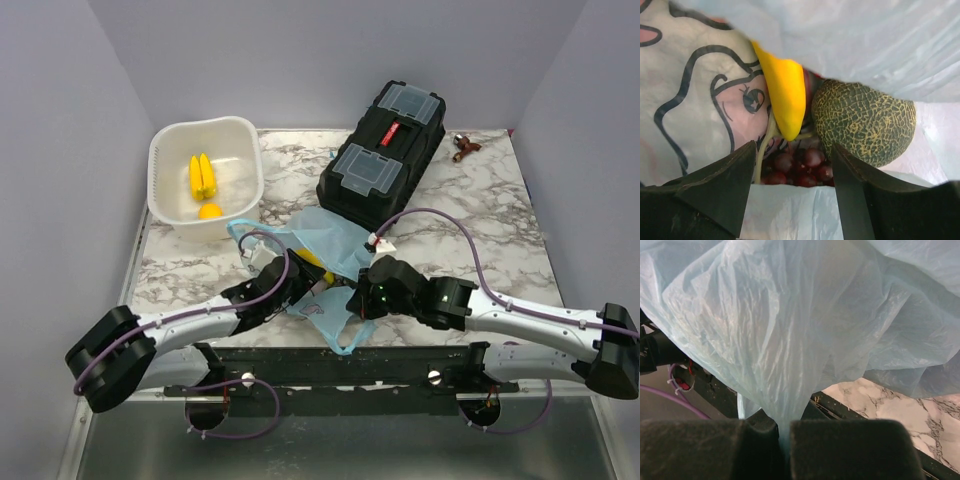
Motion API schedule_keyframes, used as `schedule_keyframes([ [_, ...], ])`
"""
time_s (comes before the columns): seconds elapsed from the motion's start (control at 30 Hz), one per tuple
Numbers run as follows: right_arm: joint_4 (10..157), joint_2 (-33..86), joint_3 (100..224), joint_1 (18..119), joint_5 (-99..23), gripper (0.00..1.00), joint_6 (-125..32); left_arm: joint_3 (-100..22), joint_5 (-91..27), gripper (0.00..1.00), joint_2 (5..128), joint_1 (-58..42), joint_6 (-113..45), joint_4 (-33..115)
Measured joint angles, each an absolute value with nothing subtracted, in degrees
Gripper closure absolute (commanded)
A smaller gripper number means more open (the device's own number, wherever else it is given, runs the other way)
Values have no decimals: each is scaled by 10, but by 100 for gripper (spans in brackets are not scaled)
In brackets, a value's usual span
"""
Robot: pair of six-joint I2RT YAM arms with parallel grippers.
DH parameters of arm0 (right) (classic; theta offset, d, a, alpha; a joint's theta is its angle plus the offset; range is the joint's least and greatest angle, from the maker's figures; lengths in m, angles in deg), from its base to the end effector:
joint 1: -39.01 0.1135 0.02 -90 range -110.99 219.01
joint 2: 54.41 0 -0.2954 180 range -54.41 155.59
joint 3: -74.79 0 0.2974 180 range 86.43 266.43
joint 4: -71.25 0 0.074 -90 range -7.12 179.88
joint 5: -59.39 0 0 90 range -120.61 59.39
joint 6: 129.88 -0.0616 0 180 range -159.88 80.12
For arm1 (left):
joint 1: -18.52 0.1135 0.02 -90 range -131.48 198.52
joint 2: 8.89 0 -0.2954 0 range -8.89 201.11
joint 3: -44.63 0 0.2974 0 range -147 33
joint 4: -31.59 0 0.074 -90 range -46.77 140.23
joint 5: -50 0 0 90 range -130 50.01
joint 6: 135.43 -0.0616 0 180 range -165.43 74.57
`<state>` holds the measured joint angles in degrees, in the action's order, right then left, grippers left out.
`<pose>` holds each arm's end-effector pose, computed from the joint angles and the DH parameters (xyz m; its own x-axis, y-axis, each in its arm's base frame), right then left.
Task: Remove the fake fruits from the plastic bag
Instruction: Take out the fake fruit from the plastic bag.
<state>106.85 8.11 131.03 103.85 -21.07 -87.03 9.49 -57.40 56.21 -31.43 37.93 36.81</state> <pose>0.1281 0.2488 0.2531 -0.8090 -0.0217 -0.5875 -0.3633 0.8041 0.4706 0.1826 -0.1886 0.1564 -0.6122 -0.7447 -0.2656 -0.3020 0.5307 -0.7919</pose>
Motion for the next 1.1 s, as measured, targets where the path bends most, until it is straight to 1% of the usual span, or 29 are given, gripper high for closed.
schedule_keyframes([
  [0.1, 1068, 87, 1310, 1039, -211, 98, -870, 93, -582, 45, 600, -315, 378, 326],
  [0.2, 1069, 87, 1310, 1039, -211, 98, -870, 90, -586, 45, 637, -315, 380, 291],
  [0.47, 1069, 79, 1304, 1039, -211, 98, -870, 61, -587, 45, 733, -315, 401, 261],
  [0.53, 1070, 77, 1303, 1039, -211, 98, -870, 54, -587, 47, 745, -315, 401, 256],
  [0.67, 1071, 75, 1302, 1039, -211, 98, -870, 39, -587, 55, 768, -315, 402, 238],
  [0.73, 1072, 74, 1302, 1039, -211, 98, -870, 34, -587, 61, 778, -315, 401, 233],
  [0.87, 1072, 73, 1302, 1039, -211, 98, -870, 27, -587, 77, 793, -315, 400, 228],
  [0.9, 1073, 73, 1302, 1039, -211, 98, -870, 26, -586, 83, 794, -315, 400, 227],
  [0.93, 1074, 73, 1302, 1039, -211, 98, -870, 26, -586, 86, 795, -314, 398, 226],
  [1.03, 1076, 73, 1302, 1039, -211, 98, -871, 26, -579, 94, 794, -308, 393, 223],
  [1.07, 1077, 72, 1302, 1039, -211, 98, -870, 26, -576, 98, 793, -306, 389, 223],
  [1.1, 1078, 72, 1302, 1039, -211, 98, -870, 26, -571, 100, 790, -303, 382, 224],
])
